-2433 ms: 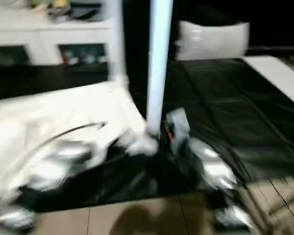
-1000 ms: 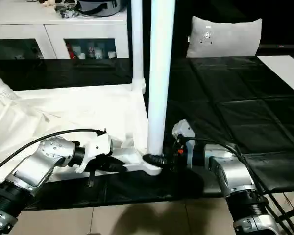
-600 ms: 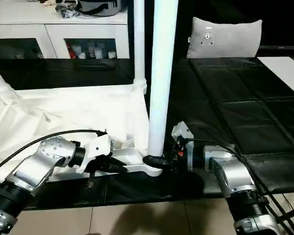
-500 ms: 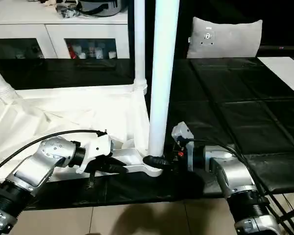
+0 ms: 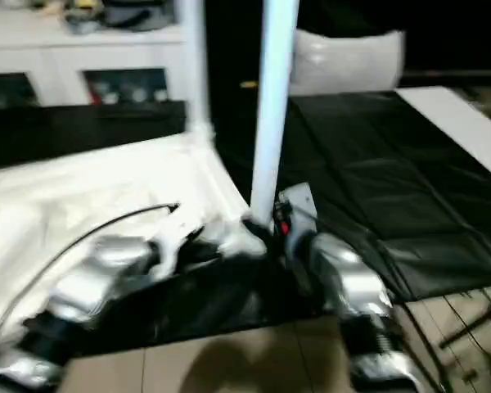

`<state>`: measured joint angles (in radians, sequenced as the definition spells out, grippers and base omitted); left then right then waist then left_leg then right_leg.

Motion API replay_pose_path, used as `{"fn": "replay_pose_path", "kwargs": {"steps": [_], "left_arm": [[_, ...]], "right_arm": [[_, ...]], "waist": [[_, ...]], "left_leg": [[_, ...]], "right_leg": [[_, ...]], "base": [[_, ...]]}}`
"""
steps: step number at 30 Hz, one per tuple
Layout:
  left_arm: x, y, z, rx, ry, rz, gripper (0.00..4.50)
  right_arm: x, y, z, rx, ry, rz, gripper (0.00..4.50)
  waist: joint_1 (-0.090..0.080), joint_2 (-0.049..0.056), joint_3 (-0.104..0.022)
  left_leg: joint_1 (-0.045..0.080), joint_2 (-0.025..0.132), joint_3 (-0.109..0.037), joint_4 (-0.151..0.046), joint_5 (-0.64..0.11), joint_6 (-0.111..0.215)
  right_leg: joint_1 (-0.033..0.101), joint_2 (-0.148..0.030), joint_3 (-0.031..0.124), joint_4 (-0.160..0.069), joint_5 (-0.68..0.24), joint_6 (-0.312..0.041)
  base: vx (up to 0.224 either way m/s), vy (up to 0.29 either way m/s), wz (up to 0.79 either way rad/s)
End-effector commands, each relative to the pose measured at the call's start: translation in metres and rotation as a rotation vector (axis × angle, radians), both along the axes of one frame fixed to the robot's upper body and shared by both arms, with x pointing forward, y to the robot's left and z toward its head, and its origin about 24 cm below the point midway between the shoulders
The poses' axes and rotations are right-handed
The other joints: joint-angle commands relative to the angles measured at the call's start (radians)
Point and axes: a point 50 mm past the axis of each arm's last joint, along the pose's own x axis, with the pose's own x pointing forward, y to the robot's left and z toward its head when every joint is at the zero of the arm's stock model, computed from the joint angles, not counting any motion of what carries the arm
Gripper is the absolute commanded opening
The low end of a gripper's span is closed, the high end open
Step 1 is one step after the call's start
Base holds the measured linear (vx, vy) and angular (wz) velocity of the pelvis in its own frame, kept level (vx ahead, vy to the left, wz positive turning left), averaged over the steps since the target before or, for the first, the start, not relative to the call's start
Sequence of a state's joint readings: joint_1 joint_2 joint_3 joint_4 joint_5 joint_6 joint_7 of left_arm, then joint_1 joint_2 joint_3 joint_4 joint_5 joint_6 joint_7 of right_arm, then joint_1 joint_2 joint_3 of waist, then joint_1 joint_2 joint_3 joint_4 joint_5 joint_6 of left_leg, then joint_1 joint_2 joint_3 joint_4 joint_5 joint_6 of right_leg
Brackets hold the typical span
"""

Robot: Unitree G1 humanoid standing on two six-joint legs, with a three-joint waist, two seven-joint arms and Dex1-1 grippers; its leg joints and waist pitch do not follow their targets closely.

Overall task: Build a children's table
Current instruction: Rotate leg to tighten

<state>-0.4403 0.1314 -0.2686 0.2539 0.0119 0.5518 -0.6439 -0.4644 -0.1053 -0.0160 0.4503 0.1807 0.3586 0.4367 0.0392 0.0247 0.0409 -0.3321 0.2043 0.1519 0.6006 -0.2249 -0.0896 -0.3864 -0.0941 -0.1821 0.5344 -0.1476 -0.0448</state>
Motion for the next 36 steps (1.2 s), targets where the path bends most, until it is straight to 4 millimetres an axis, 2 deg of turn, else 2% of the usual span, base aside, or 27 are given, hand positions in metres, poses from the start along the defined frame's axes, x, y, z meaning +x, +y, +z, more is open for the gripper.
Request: {"fn": "replay_pose_path", "kwargs": {"steps": [1, 2, 4, 5, 7, 8, 11, 12, 13, 16, 17, 19, 20, 22, 26, 31, 35, 36], "left_arm": [[0.015, 0.009, 0.013, -0.039, -0.075, 0.175, 0.00], [0.015, 0.008, 0.013, -0.038, -0.076, 0.171, 0.00], [0.014, 0.005, 0.013, -0.033, -0.076, 0.150, 0.00], [0.013, 0.005, 0.013, -0.024, -0.075, 0.137, 0.00], [0.013, 0.006, 0.013, -0.014, -0.078, 0.136, 0.00], [0.013, 0.007, 0.014, -0.007, -0.085, 0.129, 0.00], [0.014, 0.009, 0.014, 0.015, -0.108, 0.102, 0.00], [0.014, 0.011, 0.014, 0.030, -0.117, 0.086, 0.00], [0.014, 0.013, 0.014, 0.038, -0.128, 0.065, 0.00], [0.014, 0.018, 0.014, 0.025, -0.139, -0.019, 0.00], [0.013, 0.019, 0.015, 0.022, -0.141, -0.039, 0.00], [0.011, 0.024, 0.012, 0.047, -0.130, -0.119, 0.00], [0.011, 0.024, 0.012, 0.047, -0.130, -0.120, 0.00], [0.007, 0.032, 0.009, 0.073, -0.118, -0.208, 0.00], [0.003, 0.037, 0.007, 0.085, -0.102, -0.291, 0.00], [-0.012, 0.052, 0.007, 0.106, -0.034, -0.521, 0.00], [-0.021, 0.060, 0.006, 0.139, 0.016, -0.634, 0.00], [-0.022, 0.061, 0.006, 0.143, 0.023, -0.649, 0.00]], "right_arm": [[-0.007, 0.004, -0.020, -0.009, 0.089, -0.021, 2.56], [-0.007, 0.005, -0.020, -0.006, 0.090, -0.021, 3.09], [-0.008, 0.005, -0.020, 0.000, 0.088, -0.020, 3.26], [-0.008, 0.005, -0.020, 0.002, 0.082, -0.021, 3.33], [-0.008, 0.005, -0.019, 0.004, 0.078, -0.023, 3.56], [-0.007, 0.004, -0.019, 0.006, 0.075, -0.030, 3.65], [-0.007, 0.002, -0.017, 0.009, 0.059, -0.031, 3.87], [-0.008, -0.001, -0.016, 0.007, 0.051, -0.018, 4.09], [-0.009, -0.004, -0.014, 0.002, 0.040, 0.005, 4.09], [-0.016, -0.019, -0.012, -0.021, 0.030, 0.117, 4.18], [-0.018, -0.022, -0.011, -0.021, 0.024, 0.136, 4.43], [-0.021, -0.034, -0.007, -0.023, 0.013, 0.194, 4.43], [-0.021, -0.034, -0.007, -0.023, 0.013, 0.194, 4.43], [-0.026, -0.047, -0.001, -0.051, 0.012, 0.290, 4.43], [-0.029, -0.053, 0.005, -0.058, 0.007, 0.373, 4.43], [-0.036, -0.054, 0.016, -0.069, 0.002, 0.589, 4.43], [-0.041, -0.048, 0.014, -0.047, 0.049, 0.719, 4.43], [-0.042, -0.046, 0.014, -0.041, 0.056, 0.737, 4.29]], "waist": [[0.000, -0.008, -0.052], [0.000, -0.008, -0.055], [0.003, -0.009, -0.056], [0.005, -0.005, -0.058], [0.007, -0.003, -0.064], [0.009, -0.006, -0.064], [0.021, -0.001, -0.070], [0.026, 0.002, -0.069], [0.026, 0.005, -0.069], [0.035, 0.003, -0.066], [0.036, 0.002, -0.065], [0.035, 0.003, -0.064], [0.035, 0.003, -0.064], [0.037, 0.005, -0.064], [0.048, 0.006, -0.066], [0.070, 0.009, -0.067], [0.085, 0.013, -0.065], [0.086, 0.013, -0.065]], "left_leg": [[-0.004, 0.020, -0.010, -0.076, -0.275, 0.032], [-0.008, 0.019, -0.009, -0.077, -0.241, 0.043], [-0.010, 0.023, -0.008, -0.080, -0.195, 0.056], [-0.013, 0.023, -0.006, -0.080, -0.170, 0.061], [-0.021, 0.021, -0.005, -0.076, -0.116, 0.070], [-0.022, 0.020, -0.003, -0.074, -0.090, 0.078], [-0.026, 0.019, 0.000, -0.066, -0.015, 0.096], [-0.025, 0.017, 0.002, -0.065, -0.012, 0.100], [-0.025, 0.019, 0.003, -0.065, -0.016, 0.100], [-0.022, 0.020, 0.004, -0.066, -0.044, 0.101], [-0.021, 0.020, 0.004, -0.068, -0.060, 0.098], [-0.020, 0.019, 0.004, -0.069, -0.085, 0.092], [-0.020, 0.019, 0.004, -0.069, -0.085, 0.092], [-0.019, 0.021, 0.002, -0.069, -0.091, 0.095], [-0.016, 0.025, 0.004, -0.067, -0.074, 0.102], [-0.012, 0.032, 0.005, -0.068, -0.074, 0.103], [-0.009, 0.037, 0.006, -0.071, -0.096, 0.087], [-0.008, 0.037, 0.006, -0.071, -0.099, 0.083]], "right_leg": [[0.048, -0.071, 0.035, -0.093, -0.527, 0.031], [0.051, -0.074, 0.044, -0.087, -0.495, 0.016], [0.049, -0.073, 0.057, -0.074, -0.443, -0.017], [0.050, -0.073, 0.064, -0.066, -0.406, -0.041], [0.055, -0.075, 0.069, -0.053, -0.346, -0.065], [0.054, -0.072, 0.071, -0.047, -0.325, -0.077], [0.056, -0.070, 0.076, -0.029, -0.237, -0.104], [0.053, -0.069, 0.077, -0.028, -0.229, -0.108], [0.054, -0.069, 0.078, -0.027, -0.231, -0.110], [0.056, -0.065, 0.076, -0.033, -0.266, -0.091], [0.056, -0.065, 0.075, -0.037, -0.288, -0.086], [0.055, -0.065, 0.073, -0.043, -0.335, -0.072], [0.055, -0.065, 0.073, -0.043, -0.335, -0.072], [0.056, -0.064, 0.073, -0.042, -0.341, -0.066], [0.052, -0.065, 0.075, -0.034, -0.303, -0.090], [0.050, -0.065, 0.078, -0.027, -0.279, -0.112], [0.049, -0.068, 0.080, -0.025, -0.285, -0.125], [0.049, -0.068, 0.081, -0.025, -0.287, -0.125]], "base": [[0.000, 0.000, 0.00], [0.000, 0.000, 0.00], [0.000, 0.000, 0.00], [0.000, 0.000, 0.00], [0.000, 0.000, 0.00], [0.000, 0.000, 0.00], [0.000, 0.000, 0.00], [0.000, 0.000, 0.00], [0.000, 0.000, 0.00], [0.000, 0.000, 0.00], [0.000, 0.000, 0.00], [0.000, 0.000, 0.00], [0.000, 0.000, 0.00], [0.000, 0.000, 0.00], [0.000, 0.000, 0.00], [0.000, 0.000, 0.00], [0.000, 0.000, 0.00], [0.000, 0.000, 0.00]]}}
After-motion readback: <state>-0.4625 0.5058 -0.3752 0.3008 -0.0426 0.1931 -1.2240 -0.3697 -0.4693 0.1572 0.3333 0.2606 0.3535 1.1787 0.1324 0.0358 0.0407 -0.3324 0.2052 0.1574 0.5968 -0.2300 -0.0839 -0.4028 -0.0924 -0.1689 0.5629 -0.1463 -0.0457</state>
